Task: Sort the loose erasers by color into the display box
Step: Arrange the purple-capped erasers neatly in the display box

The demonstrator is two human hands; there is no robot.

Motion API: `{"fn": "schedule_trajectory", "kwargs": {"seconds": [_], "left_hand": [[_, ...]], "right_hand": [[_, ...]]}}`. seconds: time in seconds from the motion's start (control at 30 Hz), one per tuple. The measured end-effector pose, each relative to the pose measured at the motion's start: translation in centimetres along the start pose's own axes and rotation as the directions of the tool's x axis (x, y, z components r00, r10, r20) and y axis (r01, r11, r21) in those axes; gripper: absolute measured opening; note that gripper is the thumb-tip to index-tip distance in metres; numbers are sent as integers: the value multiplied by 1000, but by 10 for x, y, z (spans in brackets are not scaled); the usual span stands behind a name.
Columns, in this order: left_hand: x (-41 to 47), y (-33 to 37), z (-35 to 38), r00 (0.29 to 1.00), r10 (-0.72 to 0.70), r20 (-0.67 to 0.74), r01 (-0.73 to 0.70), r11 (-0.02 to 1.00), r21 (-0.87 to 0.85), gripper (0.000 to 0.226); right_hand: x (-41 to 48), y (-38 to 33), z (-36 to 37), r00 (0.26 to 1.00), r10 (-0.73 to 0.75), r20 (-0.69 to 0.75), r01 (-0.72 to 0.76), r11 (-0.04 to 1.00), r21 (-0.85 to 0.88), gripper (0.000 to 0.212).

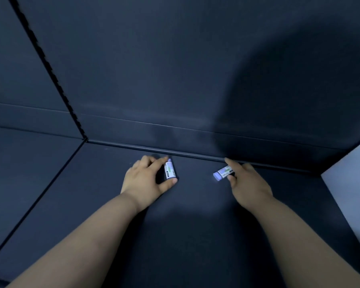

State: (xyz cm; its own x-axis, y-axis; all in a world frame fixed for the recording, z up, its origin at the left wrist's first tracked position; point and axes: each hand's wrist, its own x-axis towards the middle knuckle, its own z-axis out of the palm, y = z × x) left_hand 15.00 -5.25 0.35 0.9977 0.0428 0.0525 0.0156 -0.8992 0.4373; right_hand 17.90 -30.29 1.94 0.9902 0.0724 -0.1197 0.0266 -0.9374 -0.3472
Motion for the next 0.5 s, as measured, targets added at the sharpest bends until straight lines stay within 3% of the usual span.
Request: {"fn": "schedule_trajectory", "kwargs": {"seconds": [0.17, 0.33, 0.5], "left_hand": [[0, -3, 4, 998, 27, -56, -29, 999, -33, 65], [0, -3, 6, 998, -15, -61, 12, 999, -37, 83], [-1, -3, 6, 998, 3, -64, -5, 999, -40, 71]], "right_hand": [[5, -5, -5, 1000, -11, -4, 11, 999, -51, 24], [-9, -39, -1, 997, -78, 7, 79, 990, -115, 46], [-20, -60, 5, 977, -198, 74, 202, 978, -57, 51]]}}
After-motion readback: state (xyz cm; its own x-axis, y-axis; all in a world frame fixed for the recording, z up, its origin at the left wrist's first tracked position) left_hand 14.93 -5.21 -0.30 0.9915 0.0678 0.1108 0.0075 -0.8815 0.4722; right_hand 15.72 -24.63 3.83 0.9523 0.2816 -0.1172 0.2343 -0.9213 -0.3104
